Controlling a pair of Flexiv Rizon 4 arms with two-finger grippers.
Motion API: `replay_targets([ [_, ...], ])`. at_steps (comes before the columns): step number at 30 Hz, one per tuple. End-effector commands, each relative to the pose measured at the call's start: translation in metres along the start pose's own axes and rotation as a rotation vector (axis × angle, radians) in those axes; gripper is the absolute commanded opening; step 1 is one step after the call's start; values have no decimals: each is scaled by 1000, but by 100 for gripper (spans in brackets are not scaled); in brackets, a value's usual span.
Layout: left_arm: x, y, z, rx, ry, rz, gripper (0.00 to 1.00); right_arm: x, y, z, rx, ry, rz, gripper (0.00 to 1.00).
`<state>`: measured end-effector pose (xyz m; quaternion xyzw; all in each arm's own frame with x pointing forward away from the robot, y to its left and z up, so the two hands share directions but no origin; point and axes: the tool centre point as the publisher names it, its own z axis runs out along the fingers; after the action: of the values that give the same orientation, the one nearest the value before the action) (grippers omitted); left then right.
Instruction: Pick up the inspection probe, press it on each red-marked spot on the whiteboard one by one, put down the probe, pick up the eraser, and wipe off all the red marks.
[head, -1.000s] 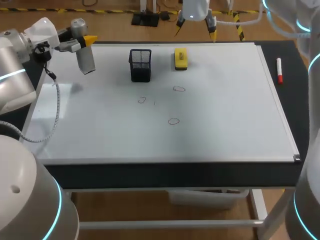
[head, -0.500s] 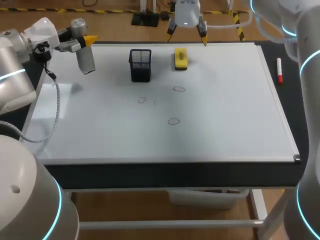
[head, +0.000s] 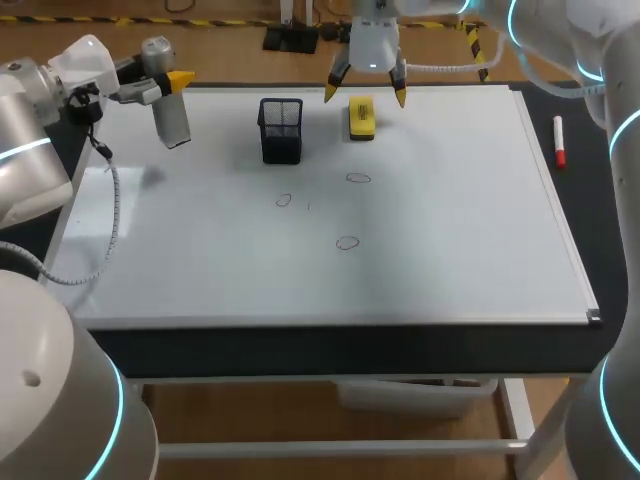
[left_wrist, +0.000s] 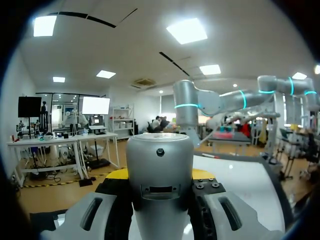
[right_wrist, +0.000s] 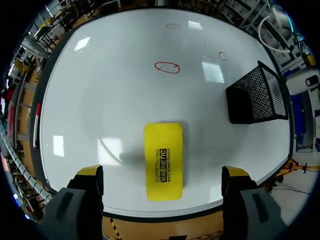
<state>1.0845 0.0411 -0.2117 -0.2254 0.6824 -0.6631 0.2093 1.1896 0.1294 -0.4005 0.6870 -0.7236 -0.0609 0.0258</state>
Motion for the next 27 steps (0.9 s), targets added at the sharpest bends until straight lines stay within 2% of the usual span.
replay_targets([
  [1,0,0,0,2,1,1,0,-4,-4,3,-13,8,-17,100],
  [27,0,0,0,2,1,1,0,2,-5,28,-53,8,-14,100],
])
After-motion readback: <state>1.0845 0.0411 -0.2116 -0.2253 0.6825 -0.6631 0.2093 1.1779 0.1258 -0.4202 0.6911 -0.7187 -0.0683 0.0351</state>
